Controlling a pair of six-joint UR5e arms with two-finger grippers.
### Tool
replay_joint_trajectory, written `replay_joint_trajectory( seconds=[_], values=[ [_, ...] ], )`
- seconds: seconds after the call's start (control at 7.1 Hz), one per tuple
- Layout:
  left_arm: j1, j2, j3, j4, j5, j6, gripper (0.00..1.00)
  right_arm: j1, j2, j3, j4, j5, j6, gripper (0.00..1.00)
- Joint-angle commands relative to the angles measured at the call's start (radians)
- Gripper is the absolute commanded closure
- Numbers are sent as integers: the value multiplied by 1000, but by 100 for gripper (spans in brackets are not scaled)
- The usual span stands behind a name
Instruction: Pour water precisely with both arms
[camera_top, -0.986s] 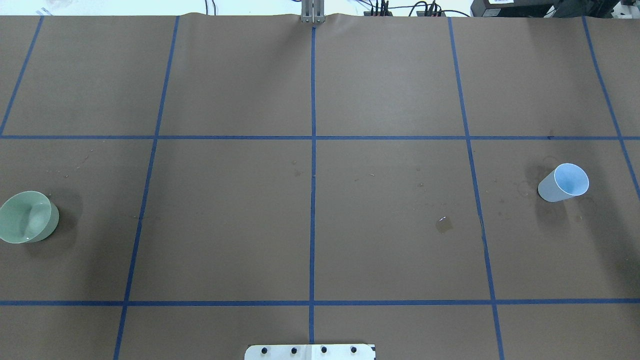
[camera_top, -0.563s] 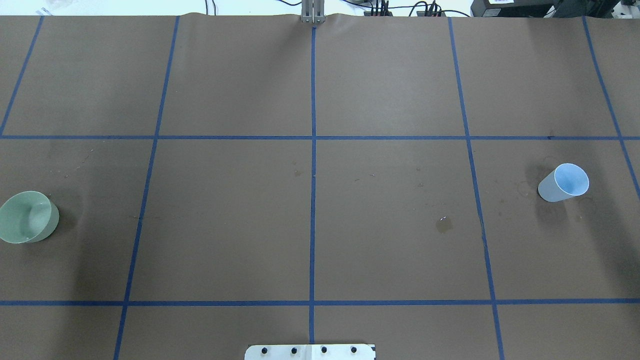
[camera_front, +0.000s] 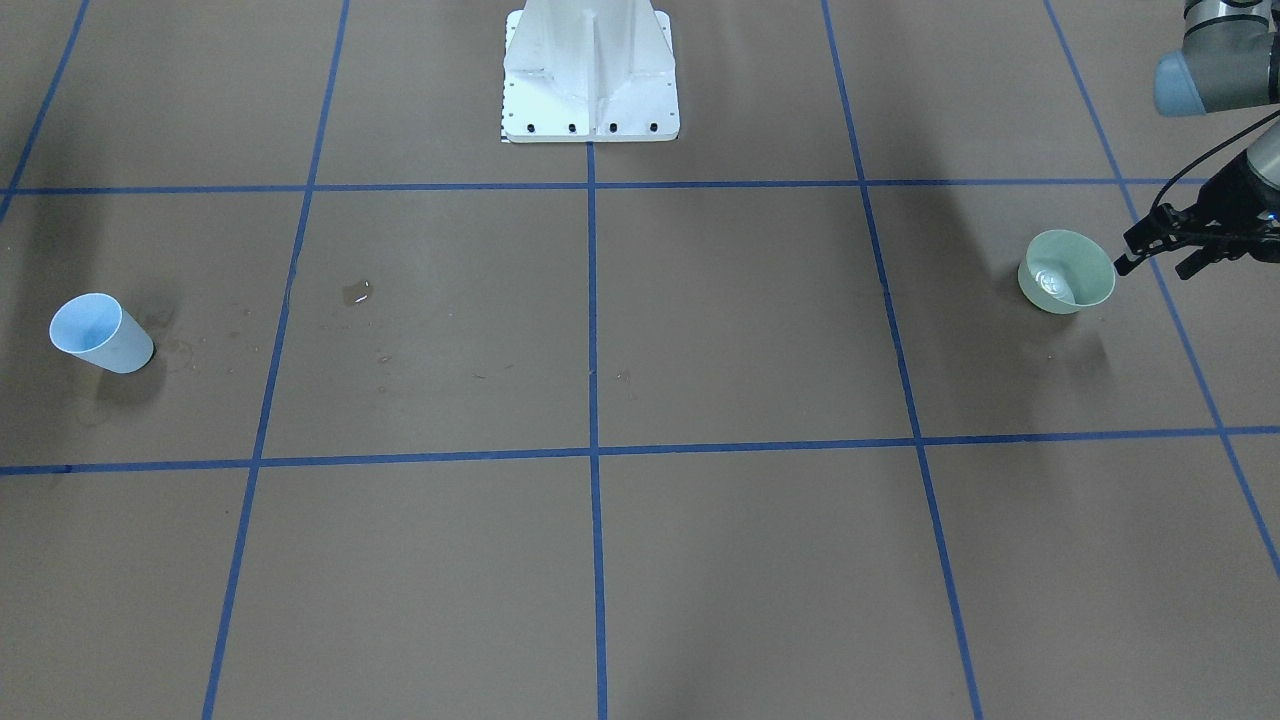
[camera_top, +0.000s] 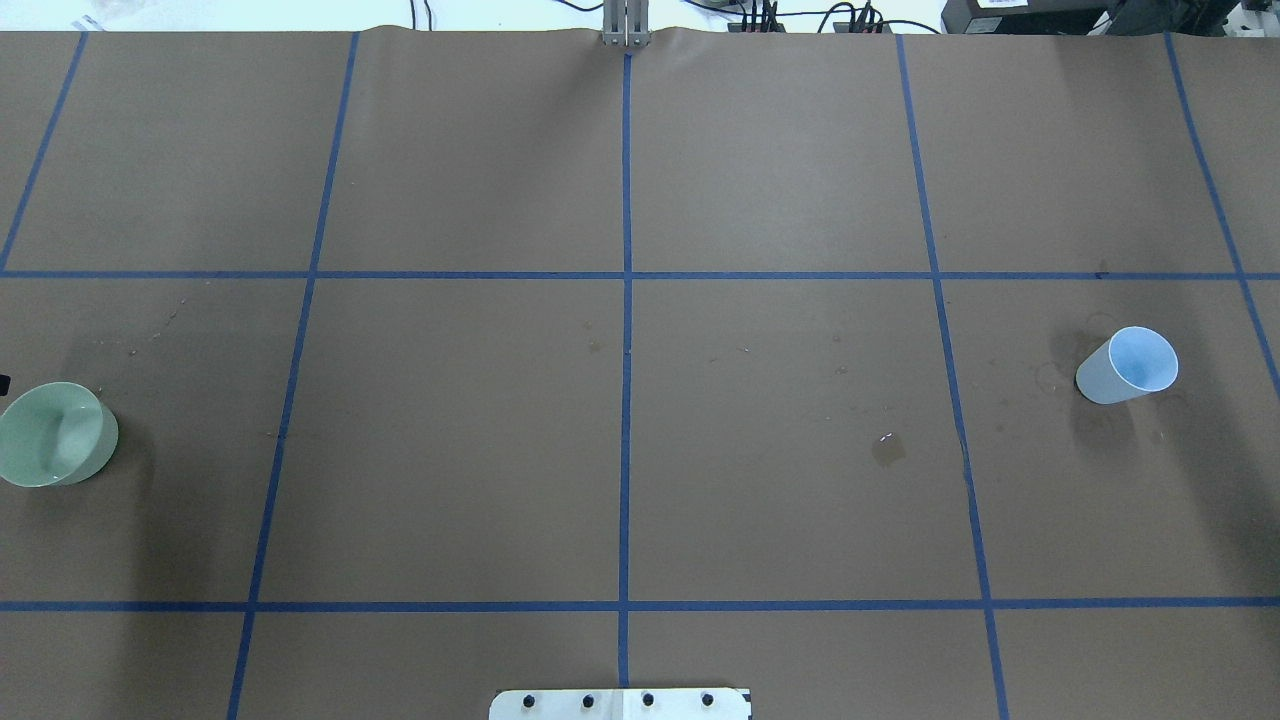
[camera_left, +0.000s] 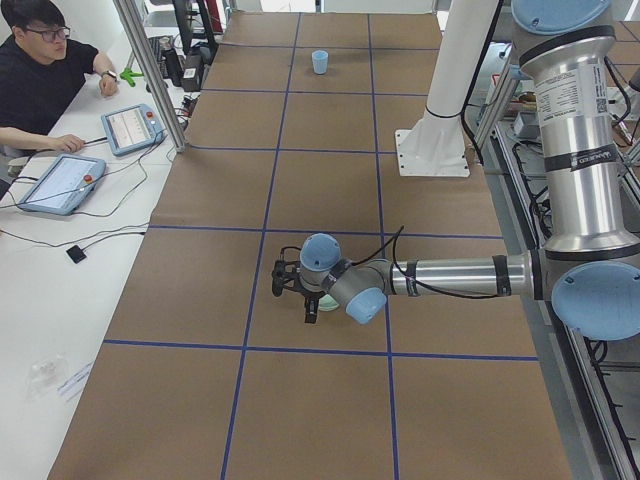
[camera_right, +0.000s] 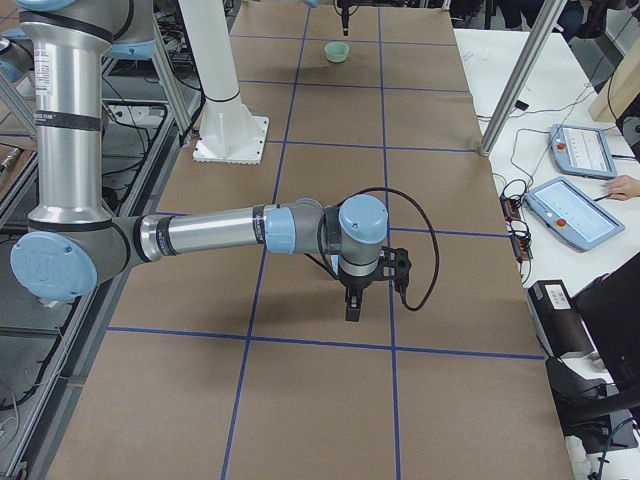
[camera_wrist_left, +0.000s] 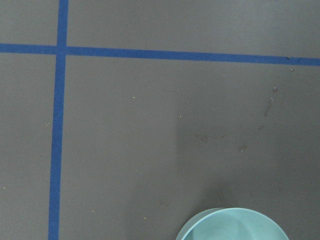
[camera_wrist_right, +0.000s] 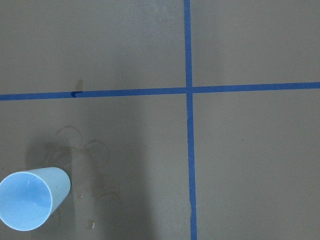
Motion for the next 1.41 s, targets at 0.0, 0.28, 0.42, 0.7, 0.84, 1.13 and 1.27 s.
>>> replay_joint_trajectory(
  seconds=[0.0,0.28,0.42,0.7,0.84,1.13,1.27],
  values=[
    [83,3,15,-6,24,-23,1,0,2,-2,0,0,-1,1],
    [126,3,30,-9,50,-23,29,-2,0,-5,0,0,-1,1],
    [126,3,32,-9,48,-20,66,0,0,-5,0,0,-1,1],
    [126,3,26,-46,39,-21,100,0,2,-7,0,0,-1,1],
    [124,0,35,-63,36,-26,100,0,2,-7,0,0,-1,1],
    [103,-39,3,-48,-113,-111,100,0,2,-7,-2,0,-1,1],
    [54,-84,-47,15,-163,-171,100,0,2,-7,-2,0,-1,1]
  ],
)
